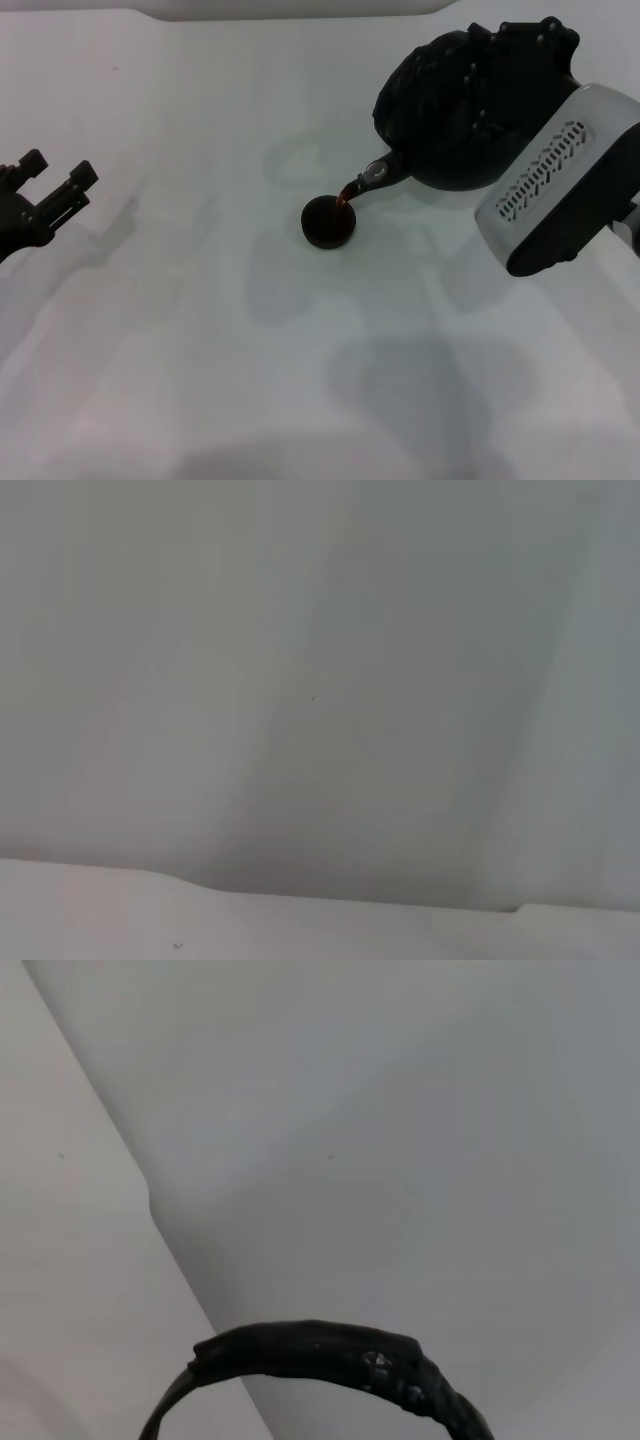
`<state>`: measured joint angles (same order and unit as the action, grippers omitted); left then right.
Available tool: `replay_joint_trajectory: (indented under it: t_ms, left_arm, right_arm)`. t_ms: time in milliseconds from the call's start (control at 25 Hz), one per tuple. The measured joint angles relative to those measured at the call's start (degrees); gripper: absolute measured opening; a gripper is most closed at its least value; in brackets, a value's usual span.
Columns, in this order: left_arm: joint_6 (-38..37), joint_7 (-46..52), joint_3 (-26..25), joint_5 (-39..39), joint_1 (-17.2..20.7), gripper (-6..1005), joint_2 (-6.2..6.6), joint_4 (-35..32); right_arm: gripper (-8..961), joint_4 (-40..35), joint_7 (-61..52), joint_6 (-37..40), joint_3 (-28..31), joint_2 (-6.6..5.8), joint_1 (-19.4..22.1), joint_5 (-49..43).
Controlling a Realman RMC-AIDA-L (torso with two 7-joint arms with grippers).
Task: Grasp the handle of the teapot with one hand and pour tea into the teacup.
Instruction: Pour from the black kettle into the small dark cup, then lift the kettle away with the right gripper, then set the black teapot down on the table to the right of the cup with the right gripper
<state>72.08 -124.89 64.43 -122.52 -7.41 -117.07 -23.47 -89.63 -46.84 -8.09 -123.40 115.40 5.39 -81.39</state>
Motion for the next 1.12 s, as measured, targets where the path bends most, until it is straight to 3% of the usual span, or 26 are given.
replay_joint_trajectory:
  t_ms: [560,880,1120]
  left_arm:
    - [-0.53,0.0,0.0,0.41,-0.25,789,0.0,0.0]
    - [-0.65,0.0,-0.03,0.99,-0.62,789,0.07,0.0]
    - [-0.65,0.0,-0.01,0.99,-1.16,789,0.17,0.0]
  right_arm:
    - [106,-0.03,-0.71,1.99,2.02,-0.19,0.26,5.01]
    - [105,0.74,-0.71,26.05,16.61,-0.16,5.77,20.02]
    - [105,8.64,-1.72,43.87,28.55,-0.39,6.65,31.08]
